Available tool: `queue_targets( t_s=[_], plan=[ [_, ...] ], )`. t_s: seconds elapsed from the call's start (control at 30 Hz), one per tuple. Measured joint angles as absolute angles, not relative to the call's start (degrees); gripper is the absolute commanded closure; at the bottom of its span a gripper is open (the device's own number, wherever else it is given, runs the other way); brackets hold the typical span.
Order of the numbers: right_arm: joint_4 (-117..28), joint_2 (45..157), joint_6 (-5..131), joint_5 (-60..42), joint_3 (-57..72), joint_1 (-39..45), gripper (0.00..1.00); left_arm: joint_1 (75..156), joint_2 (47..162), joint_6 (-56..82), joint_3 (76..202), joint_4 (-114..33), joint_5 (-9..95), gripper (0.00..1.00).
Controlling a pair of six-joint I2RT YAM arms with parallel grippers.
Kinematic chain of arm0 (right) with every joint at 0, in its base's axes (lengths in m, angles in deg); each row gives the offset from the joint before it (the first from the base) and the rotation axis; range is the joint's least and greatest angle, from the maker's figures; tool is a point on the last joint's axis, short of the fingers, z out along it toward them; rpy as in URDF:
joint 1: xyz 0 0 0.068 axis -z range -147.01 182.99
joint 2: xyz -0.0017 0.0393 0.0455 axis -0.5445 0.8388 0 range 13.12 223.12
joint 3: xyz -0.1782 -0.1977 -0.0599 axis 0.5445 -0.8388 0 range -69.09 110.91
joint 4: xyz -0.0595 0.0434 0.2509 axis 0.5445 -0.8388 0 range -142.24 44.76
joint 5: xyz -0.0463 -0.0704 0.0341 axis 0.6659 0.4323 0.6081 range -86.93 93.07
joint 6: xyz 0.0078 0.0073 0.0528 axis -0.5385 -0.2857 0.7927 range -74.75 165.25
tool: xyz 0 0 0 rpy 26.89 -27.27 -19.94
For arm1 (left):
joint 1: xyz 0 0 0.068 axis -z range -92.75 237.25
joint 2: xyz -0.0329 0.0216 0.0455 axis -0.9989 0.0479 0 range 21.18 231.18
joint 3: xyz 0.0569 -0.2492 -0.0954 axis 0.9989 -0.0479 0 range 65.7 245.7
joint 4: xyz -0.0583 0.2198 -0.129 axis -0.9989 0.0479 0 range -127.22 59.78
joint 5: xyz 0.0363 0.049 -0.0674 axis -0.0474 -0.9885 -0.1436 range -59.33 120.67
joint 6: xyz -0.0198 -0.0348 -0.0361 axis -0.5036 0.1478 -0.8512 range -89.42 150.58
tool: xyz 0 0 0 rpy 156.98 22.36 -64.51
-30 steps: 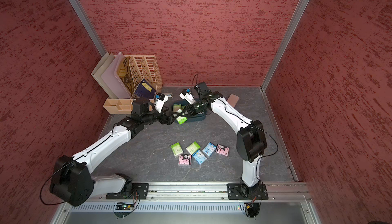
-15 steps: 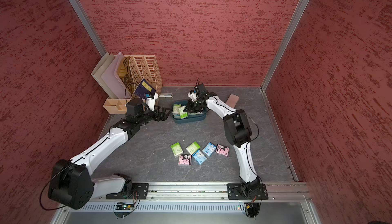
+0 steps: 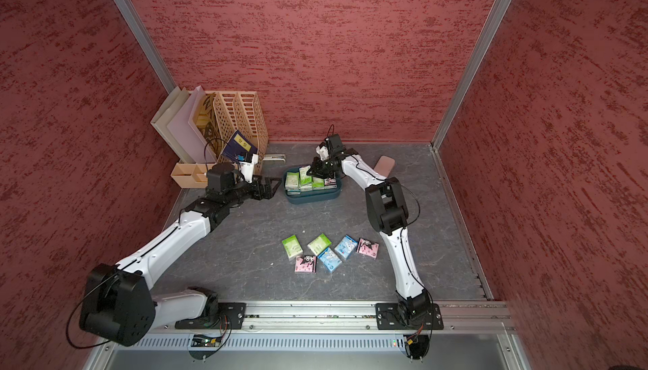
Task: Put the pocket tissues into the storage box
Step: Place the pocket tissues in the storage box.
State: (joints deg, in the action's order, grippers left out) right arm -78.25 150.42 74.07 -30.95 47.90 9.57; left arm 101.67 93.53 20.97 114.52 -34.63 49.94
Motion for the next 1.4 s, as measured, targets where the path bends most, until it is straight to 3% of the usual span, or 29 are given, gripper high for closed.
queue_targets(
  t_s=[0.43,0.53,0.63,0.9,1.23,1.3,1.4],
  plan=[
    [-77.2,153.1,75.5,-32.5,50.6,9.3,0.76,101.7,95.0,21.0,114.5,-34.6,50.1,0.0],
    [-77.3,153.4,75.7,-32.8,50.7,9.2,0.62,101.7,95.2,21.0,114.5,-34.3,50.2,0.0],
    [-77.4,153.8,75.4,-32.9,51.1,9.2,0.55,101.7,95.2,21.0,114.5,-34.2,50.2,0.0],
    [-78.1,153.8,74.1,-32.4,51.2,9.1,0.47,101.7,95.2,21.0,114.8,-33.9,50.3,0.0],
    [-82.6,151.3,68.8,-26.6,51.2,9.1,0.44,101.7,95.2,20.9,115.0,-32.5,50.3,0.0],
    [-83.0,150.0,68.3,-25.7,51.1,9.2,0.48,101.7,95.2,20.9,115.2,-32.0,50.3,0.0],
    [-83.0,147.4,67.3,-25.1,50.2,9.2,0.62,101.7,95.2,20.9,115.2,-31.9,50.4,0.0]
  ],
)
